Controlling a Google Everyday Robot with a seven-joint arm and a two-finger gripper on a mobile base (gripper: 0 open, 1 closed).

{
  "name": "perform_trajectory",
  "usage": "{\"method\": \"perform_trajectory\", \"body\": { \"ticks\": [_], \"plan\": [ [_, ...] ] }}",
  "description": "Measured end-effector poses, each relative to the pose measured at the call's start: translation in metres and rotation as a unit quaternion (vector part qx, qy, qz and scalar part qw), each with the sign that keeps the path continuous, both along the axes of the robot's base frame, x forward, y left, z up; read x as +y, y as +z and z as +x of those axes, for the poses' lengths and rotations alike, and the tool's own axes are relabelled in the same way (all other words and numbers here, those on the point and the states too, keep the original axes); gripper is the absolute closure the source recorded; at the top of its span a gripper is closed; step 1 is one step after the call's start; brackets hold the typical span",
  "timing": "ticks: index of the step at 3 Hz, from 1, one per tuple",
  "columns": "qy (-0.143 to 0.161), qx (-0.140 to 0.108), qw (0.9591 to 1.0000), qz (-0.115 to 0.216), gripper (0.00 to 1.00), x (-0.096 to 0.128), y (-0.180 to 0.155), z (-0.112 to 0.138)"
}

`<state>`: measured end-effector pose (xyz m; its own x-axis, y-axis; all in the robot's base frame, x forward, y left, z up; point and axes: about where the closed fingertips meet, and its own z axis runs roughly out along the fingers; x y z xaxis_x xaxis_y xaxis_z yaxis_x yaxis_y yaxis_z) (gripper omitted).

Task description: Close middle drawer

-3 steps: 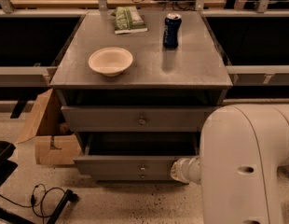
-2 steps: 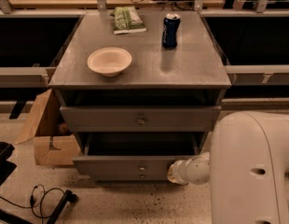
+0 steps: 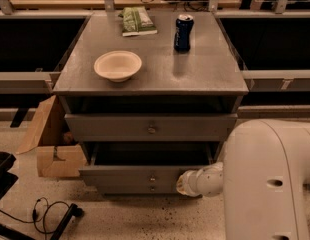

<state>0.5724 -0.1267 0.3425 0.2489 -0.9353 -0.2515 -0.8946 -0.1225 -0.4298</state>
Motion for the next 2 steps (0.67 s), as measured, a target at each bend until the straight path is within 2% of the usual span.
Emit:
{"method": "perform_trajectory", "body": {
  "ticks": [1, 2],
  "plan": [
    [0.014, -0.004, 0.9999, -0.001, 1.00, 0.0047, -0.0026, 0.0012],
    [0.015, -0.007, 0.9999, 0.000, 1.00, 0.0059, -0.0008, 0.0036]
  ]
}}
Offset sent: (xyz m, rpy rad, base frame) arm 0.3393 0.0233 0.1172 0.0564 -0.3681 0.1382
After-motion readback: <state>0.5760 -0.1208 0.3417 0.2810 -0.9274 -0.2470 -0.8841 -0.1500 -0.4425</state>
